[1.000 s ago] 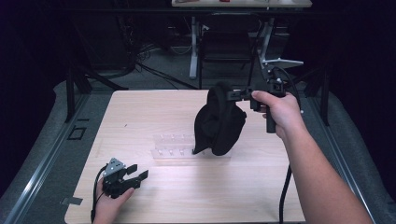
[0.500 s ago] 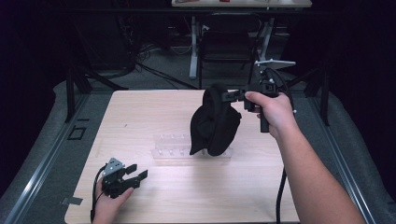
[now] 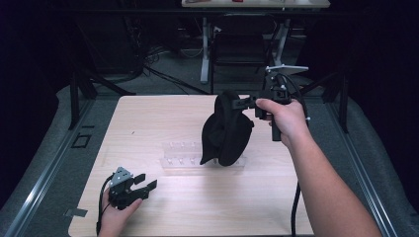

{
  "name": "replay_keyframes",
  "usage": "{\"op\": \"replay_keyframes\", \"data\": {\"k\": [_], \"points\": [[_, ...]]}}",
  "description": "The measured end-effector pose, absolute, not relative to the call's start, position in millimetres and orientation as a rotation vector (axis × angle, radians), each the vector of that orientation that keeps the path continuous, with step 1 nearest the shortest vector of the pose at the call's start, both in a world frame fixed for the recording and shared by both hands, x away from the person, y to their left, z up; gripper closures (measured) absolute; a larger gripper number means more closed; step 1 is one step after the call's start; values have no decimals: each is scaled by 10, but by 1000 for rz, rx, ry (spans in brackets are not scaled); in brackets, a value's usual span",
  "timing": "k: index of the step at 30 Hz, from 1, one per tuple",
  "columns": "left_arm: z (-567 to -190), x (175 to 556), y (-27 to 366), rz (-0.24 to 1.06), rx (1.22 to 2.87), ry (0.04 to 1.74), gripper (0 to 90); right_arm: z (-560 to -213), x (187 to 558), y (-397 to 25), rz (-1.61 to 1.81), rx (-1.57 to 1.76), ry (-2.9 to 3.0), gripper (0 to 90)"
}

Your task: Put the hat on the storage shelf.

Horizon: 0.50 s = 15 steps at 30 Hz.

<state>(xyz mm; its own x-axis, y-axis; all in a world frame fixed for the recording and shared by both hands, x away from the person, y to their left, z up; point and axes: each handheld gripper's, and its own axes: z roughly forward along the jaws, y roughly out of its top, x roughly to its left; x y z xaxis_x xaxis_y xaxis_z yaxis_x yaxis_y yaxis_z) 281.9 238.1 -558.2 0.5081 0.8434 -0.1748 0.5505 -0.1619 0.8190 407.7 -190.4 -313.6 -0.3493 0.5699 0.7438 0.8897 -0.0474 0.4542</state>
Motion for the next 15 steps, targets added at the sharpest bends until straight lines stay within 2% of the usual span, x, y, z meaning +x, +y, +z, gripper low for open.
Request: {"op": "replay_keyframes", "data": {"k": [15], "points": [[-5484,2802,2279,408,1840,1102,451,-3182,4076,-1714,-1388,-1498,-1868,882]]}}
